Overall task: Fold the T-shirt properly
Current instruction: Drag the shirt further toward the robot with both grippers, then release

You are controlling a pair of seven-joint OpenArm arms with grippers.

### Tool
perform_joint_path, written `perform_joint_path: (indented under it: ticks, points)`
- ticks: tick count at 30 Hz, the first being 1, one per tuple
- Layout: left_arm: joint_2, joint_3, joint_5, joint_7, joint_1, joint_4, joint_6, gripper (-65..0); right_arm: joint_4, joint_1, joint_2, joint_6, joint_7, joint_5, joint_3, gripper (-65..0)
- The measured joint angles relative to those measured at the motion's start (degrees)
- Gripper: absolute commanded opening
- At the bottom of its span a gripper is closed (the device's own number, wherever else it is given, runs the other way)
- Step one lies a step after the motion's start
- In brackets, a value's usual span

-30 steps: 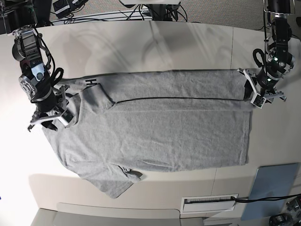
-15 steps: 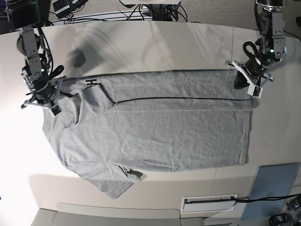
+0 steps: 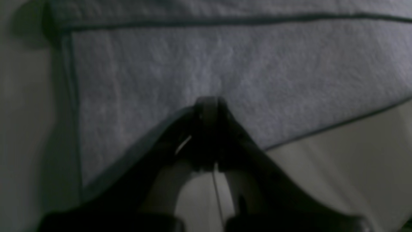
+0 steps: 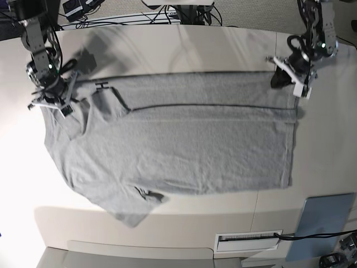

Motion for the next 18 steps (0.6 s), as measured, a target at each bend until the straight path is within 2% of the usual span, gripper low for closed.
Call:
perform_joint_path:
  ticks: [3, 13, 18]
  points:
    - [0.1, -2.4, -2.7, 0.6, 5.4, 1.6, -4.0, -65.0, 3.0, -4.8, 1.6, -1.4, -1.8, -0.9, 0.7, -65.0]
    - [-0.2, -5.1, -5.3, 0.2, 15.0, 3.4, -6.5, -65.0, 13.3, -22.6, 2.3, -0.9, -4.5, -0.9, 9.4, -65.0]
    - [-0.1, -5.1, -5.1, -0.2, 17.4, 5.3, -6.9, -65.0, 14.4, -24.8, 1.4, -0.4, -3.5, -1.7, 11.1, -65.0]
